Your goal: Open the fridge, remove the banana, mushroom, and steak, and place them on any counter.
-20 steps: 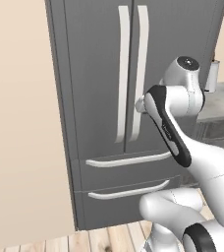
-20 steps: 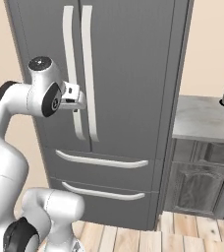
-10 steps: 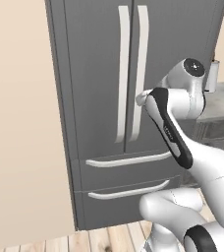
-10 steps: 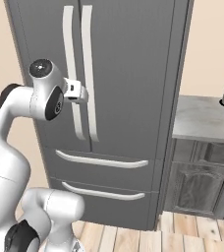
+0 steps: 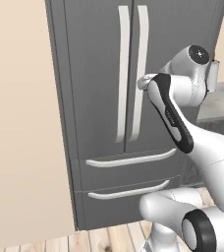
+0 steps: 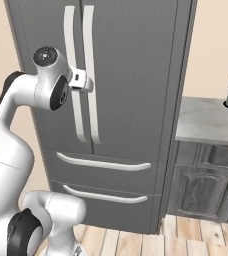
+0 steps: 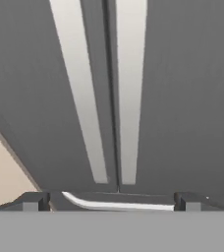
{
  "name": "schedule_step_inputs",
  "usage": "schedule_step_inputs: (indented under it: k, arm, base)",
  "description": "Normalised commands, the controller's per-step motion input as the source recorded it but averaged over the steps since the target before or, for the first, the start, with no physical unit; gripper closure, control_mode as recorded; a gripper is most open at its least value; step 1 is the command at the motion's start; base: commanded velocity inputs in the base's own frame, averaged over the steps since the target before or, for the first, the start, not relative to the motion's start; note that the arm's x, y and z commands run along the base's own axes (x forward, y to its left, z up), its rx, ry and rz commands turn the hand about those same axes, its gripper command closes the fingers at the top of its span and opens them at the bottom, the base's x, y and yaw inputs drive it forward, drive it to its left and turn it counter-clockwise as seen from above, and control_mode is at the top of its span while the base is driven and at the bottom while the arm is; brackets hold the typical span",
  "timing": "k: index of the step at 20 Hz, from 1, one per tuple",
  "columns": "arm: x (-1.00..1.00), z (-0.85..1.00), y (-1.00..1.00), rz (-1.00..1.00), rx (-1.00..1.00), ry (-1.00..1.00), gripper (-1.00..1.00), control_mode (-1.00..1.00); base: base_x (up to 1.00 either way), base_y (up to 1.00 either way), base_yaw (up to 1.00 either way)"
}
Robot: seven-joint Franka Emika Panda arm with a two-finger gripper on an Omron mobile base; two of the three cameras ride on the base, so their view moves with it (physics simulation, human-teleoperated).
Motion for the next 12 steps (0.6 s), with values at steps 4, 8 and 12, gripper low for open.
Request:
schedule_step_inputs:
  k: [4, 8, 12]
  arm:
    - [0.3, 0.02, 0.0, -0.07, 0.01, -0.04, -1.0, -1.0]
    - [0.29, 0.0, -0.01, -0.05, 0.01, -0.07, -1.0, -1.0]
    - [0.44, 0.0, -0.01, 0.0, 0.05, -0.13, -1.0, -1.0]
  base:
    - [0.0, 0.0, 0.0]
    - [0.0, 0.0, 0.0]
    - [0.0, 0.0, 0.0]
